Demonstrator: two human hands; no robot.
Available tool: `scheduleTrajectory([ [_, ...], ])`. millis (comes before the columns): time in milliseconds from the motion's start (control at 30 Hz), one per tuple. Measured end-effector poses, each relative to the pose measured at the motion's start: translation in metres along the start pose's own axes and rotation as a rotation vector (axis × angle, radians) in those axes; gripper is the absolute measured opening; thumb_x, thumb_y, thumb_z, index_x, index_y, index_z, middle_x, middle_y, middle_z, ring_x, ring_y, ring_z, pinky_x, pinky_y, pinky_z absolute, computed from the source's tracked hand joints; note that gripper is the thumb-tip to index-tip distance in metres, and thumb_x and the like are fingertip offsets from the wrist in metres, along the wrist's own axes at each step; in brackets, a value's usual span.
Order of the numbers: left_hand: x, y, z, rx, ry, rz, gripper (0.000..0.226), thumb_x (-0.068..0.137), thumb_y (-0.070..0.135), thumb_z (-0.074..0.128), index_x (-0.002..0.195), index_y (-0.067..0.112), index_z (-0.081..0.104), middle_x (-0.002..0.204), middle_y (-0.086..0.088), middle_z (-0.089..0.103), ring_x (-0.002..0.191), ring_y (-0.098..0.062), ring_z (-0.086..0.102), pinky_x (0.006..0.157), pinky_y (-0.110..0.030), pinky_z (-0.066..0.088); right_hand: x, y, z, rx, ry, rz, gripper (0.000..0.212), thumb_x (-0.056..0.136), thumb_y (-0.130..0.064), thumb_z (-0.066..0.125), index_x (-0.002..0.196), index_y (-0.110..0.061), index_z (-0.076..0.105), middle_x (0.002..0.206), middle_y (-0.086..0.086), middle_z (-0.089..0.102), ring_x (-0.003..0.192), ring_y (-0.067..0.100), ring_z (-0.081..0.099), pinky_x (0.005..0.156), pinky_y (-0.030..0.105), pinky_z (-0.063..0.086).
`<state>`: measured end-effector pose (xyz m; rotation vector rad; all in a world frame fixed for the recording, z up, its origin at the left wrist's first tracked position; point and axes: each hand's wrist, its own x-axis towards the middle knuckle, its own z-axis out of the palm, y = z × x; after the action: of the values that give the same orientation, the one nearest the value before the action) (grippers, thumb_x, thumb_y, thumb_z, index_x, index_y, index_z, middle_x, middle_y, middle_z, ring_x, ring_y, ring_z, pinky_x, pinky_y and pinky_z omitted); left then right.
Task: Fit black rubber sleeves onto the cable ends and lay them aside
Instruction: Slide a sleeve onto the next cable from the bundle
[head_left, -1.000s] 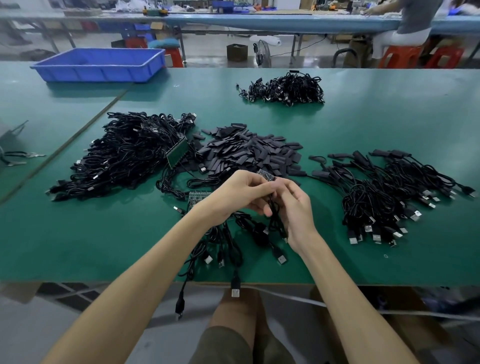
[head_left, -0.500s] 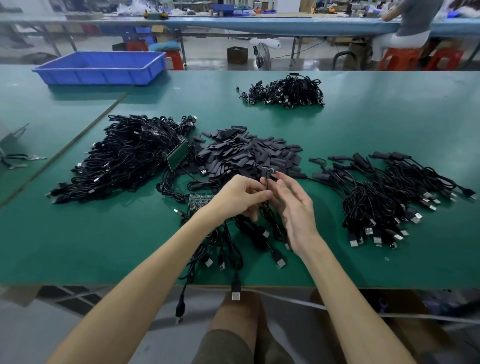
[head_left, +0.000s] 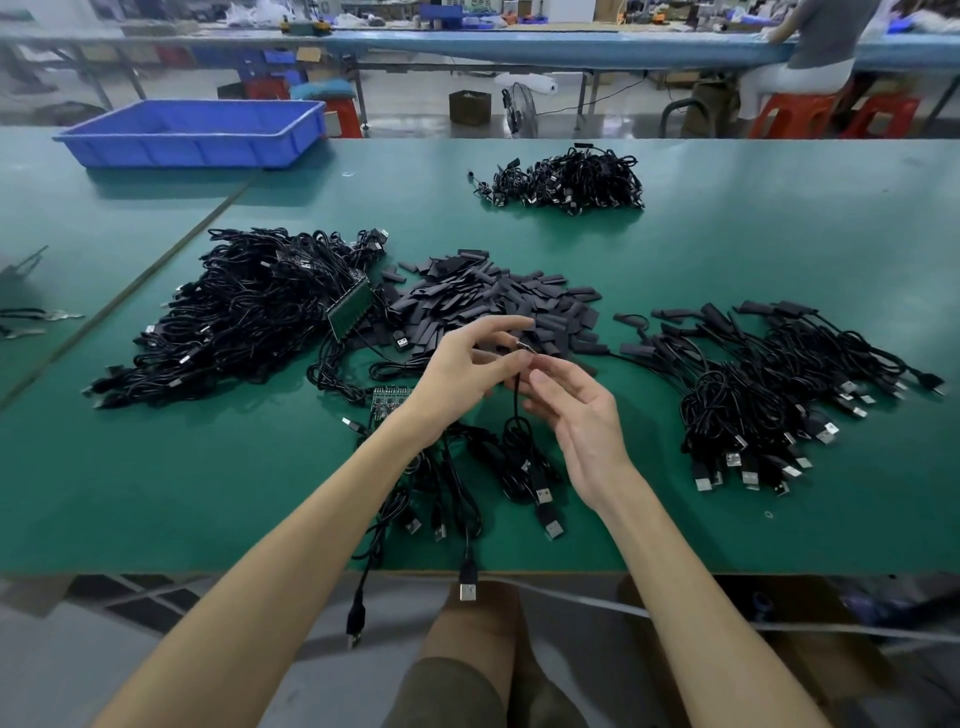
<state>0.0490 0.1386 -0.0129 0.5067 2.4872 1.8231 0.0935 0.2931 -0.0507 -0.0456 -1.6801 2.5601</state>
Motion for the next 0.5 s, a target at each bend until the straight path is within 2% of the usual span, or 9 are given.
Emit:
scheduleTrajectory([
  [100,0.001,0.000,0.003,0.173,0.075,0.114,0.017,0.090,0.018,0.076,0.107,0.022,0.076,0.102,0.001,0.065,0.083,-0.012,0.067,0.077,-0.019,0.051,0.000,0.002,-0.001,-0.052,-0.014,-0.011,0.021,0.097,-0.002,0.067,0.114,-0.010,0.073,0.114,0.011,0.077,0.111,0.024,0.071,0.092,0.031,0.058],
  [167,-0.001,0.001,0.007,0.233,0.121,0.127,0.011,0.090,0.019,0.077,0.100,0.021,0.076,0.094,0.003,0.065,0.079,-0.007,0.063,0.074,-0.014,0.046,-0.001,0.003,-0.001,-0.075,-0.017,-0.016,0.019,0.095,-0.002,0.068,0.112,-0.012,0.073,0.111,0.008,0.078,0.106,0.020,0.072,0.087,0.027,0.057],
  [233,-0.002,0.003,0.010,0.237,0.134,0.114,0.008,0.091,0.019,0.076,0.099,0.017,0.074,0.090,0.004,0.070,0.080,-0.008,0.065,0.072,-0.013,0.047,0.000,0.004,-0.002,-0.112,-0.001,-0.027,0.017,0.093,-0.007,0.073,0.109,-0.011,0.071,0.107,0.008,0.078,0.100,0.018,0.071,0.082,0.024,0.055],
  [333,-0.003,0.008,0.015,0.136,0.142,0.059,0.008,0.092,0.016,0.075,0.095,0.009,0.072,0.085,-0.005,0.075,0.074,-0.011,0.067,0.071,-0.019,0.052,-0.001,0.005,-0.003,-0.133,0.039,-0.045,0.031,0.086,-0.027,0.080,0.109,-0.010,0.067,0.099,0.004,0.075,0.090,0.011,0.068,0.075,0.021,0.053],
  [400,-0.005,0.011,0.016,0.007,0.125,0.006,0.013,0.091,0.012,0.075,0.097,0.000,0.072,0.085,-0.014,0.075,0.072,-0.015,0.068,0.072,-0.025,0.056,-0.001,0.006,-0.003,-0.152,0.040,-0.050,0.039,0.084,-0.037,0.077,0.110,-0.009,0.067,0.095,0.000,0.076,0.086,0.007,0.068,0.073,0.019,0.053],
  [500,-0.008,0.014,0.014,-0.105,0.081,-0.107,0.018,0.090,0.014,0.077,0.099,-0.001,0.073,0.085,-0.010,0.074,0.074,-0.010,0.067,0.070,-0.023,0.053,0.000,0.009,-0.005,-0.205,0.044,-0.067,0.024,0.096,-0.028,0.071,0.111,-0.008,0.070,0.090,-0.004,0.077,0.079,0.000,0.066,0.068,0.014,0.050],
])
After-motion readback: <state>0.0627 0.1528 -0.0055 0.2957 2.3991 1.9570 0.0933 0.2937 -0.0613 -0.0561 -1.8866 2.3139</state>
